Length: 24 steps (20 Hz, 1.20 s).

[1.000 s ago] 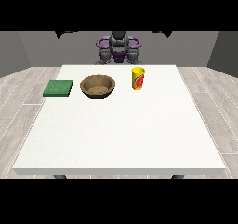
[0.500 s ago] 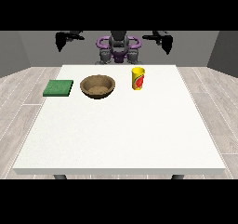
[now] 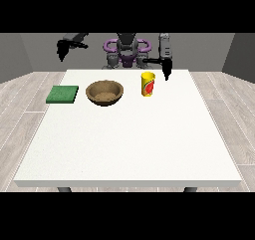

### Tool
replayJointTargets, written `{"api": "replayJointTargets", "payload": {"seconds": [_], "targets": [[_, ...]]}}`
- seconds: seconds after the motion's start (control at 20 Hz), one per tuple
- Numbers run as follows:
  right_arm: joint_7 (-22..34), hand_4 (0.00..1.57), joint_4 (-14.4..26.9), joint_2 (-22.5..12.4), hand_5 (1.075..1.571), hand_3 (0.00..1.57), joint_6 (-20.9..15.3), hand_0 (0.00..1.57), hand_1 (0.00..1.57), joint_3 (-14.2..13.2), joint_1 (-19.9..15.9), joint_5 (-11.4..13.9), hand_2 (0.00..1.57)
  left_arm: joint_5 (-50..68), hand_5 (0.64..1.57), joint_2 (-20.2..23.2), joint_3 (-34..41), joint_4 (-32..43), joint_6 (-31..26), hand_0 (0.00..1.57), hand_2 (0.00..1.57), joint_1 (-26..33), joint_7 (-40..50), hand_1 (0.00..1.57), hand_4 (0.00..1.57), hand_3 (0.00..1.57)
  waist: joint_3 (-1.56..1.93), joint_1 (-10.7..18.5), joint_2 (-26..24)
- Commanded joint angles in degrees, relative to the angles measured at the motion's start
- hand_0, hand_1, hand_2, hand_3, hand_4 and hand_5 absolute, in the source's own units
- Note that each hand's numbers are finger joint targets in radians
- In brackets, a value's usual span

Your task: Pick the cup and pour the ball into the bowl, then pick the bowl and place it on the pad

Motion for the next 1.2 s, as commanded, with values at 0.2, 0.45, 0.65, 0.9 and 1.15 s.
{"api": "replayJointTargets", "payload": {"seconds": [0.2, 0.45, 0.65, 0.9, 1.15], "targets": [[-1.2, 0.0, 1.4, -0.8, 1.57, 0.0, 0.9, 0.0, 0.0, -0.7, -3.7, -0.9, 0.0, -1.5, 1.518, -1.0, 3.0, 18.2, 3.5, 0.0, 0.0, -7.6, -14.5, 0.0, 0.0, 0.0, -0.01, -2.1, 5.0], [-8.8, 0.0, 7.3, -1.5, 1.571, 0.0, 3.7, 0.0, 0.0, -1.7, -4.3, -0.2, 0.0, -0.4, 1.52, 1.9, 5.3, 24.3, 2.9, 0.0, 0.0, -13.5, -16.8, 0.0, 0.0, 0.0, 0.01, -2.1, 7.7], [-3.0, 0.0, 5.5, -0.4, 1.571, 0.0, 1.9, 0.0, 0.0, 0.1, -3.3, 0.5, 0.0, -0.1, 1.521, 3.0, 5.9, 31.0, 2.4, 0.0, 0.0, -15.0, -17.5, 0.0, 0.0, 0.0, -0.01, -1.8, 3.8], [-6.0, 0.0, 7.3, -1.0, 1.571, 0.0, 2.6, 0.0, 0.0, -1.1, -5.4, -0.2, 0.0, -1.2, 1.527, -0.5, 5.3, 36.5, 5.4, 0.0, 0.0, -15.4, -24.9, 0.0, 0.0, 0.0, -0.01, -2.4, 6.2], [-7.0, 0.0, 9.7, -4.8, 1.57, 0.0, 5.3, 0.0, 0.0, -3.4, -5.7, -0.8, 0.0, -8.1, 1.268, 0.7, 2.6, 34.6, 18.7, 1.29, 1.57, -13.6, -25.3, 1.29, 1.4, 1.57, 0.05, -4.6, 6.8]]}}
